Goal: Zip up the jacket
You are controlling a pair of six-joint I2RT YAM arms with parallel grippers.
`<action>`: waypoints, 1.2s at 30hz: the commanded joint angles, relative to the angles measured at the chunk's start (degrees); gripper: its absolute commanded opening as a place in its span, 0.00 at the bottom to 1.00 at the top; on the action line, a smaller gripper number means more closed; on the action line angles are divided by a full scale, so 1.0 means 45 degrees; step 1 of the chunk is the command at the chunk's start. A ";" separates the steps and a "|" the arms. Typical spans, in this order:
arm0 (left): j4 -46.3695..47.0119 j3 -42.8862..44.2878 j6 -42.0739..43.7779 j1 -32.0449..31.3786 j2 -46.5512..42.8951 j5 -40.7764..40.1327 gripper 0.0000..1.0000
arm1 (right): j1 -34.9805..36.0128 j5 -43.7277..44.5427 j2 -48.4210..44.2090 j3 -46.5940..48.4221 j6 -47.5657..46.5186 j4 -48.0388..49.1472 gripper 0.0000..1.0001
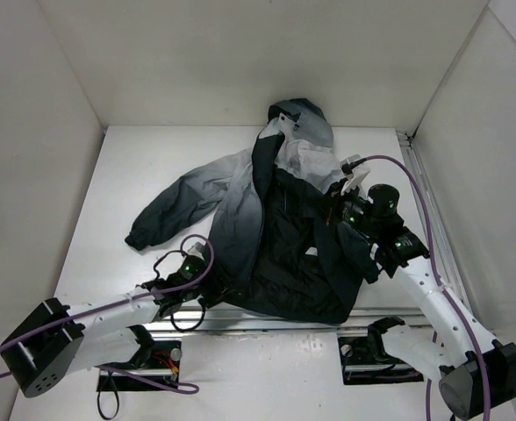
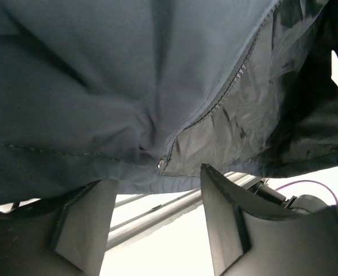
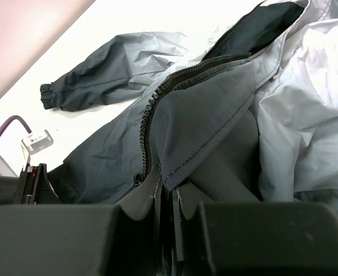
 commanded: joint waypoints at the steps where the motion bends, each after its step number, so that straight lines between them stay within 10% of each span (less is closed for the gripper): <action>1: 0.1202 0.0164 -0.0752 -0.0055 0.0187 -0.0513 0.52 | -0.0082 -0.0147 -0.0216 0.0435 0.0097 0.1533 0.00; 9: 0.0443 0.0046 -0.0930 -0.0737 -0.1841 -0.2811 0.36 | -0.0101 -0.0108 -0.0236 0.0357 0.0077 0.1591 0.00; 36: 0.2801 -0.0286 -0.1867 -0.1383 0.0284 -0.3541 0.45 | -0.0120 -0.0421 -0.0236 0.0084 0.0311 0.1904 0.00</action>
